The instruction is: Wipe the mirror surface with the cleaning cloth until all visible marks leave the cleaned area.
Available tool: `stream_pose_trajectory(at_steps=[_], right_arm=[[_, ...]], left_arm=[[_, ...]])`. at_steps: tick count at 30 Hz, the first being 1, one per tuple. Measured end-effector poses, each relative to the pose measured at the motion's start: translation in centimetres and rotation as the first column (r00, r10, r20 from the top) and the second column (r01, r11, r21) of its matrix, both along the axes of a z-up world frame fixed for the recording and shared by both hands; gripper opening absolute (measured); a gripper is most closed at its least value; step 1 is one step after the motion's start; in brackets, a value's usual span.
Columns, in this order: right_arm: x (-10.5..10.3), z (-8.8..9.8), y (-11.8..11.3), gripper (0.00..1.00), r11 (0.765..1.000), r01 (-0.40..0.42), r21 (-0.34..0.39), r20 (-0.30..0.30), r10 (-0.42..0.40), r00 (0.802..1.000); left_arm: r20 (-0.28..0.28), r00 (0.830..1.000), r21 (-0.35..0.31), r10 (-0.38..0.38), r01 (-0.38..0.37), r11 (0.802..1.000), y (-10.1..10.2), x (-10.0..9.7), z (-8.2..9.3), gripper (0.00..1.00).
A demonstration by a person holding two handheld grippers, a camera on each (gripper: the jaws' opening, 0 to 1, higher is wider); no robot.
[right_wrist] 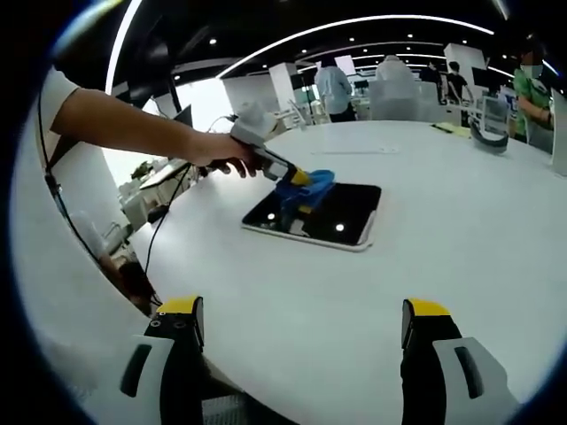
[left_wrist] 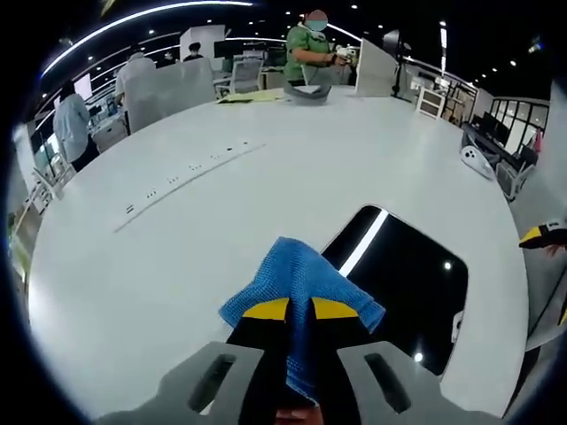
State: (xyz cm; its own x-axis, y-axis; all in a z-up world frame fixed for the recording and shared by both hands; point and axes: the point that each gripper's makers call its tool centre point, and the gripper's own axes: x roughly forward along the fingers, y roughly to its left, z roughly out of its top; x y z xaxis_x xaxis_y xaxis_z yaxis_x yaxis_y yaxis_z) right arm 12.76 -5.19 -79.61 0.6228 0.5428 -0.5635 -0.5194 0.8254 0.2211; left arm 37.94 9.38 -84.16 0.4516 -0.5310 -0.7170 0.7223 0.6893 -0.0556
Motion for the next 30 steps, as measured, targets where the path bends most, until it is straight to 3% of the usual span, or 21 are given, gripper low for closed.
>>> stream_pose_trajectory(at_steps=[10, 30], right_arm=[[-0.2, -0.1, 0.0, 0.92, 1.000, -0.018, 0.003, -0.008, 0.018, 1.000], [0.4, 0.2, 0.9, 0.92, 0.999, -0.038, 0.014, 0.004, 0.038, 0.999]], left_arm=[[0.006, 0.999, 0.001, 0.031, -0.031, 1.000, 1.8, -0.1, 0.2, 0.06], [0.008, 1.000, 0.041, 0.010, -0.011, 0.999, 3.7, -0.1, 0.0, 0.06]])
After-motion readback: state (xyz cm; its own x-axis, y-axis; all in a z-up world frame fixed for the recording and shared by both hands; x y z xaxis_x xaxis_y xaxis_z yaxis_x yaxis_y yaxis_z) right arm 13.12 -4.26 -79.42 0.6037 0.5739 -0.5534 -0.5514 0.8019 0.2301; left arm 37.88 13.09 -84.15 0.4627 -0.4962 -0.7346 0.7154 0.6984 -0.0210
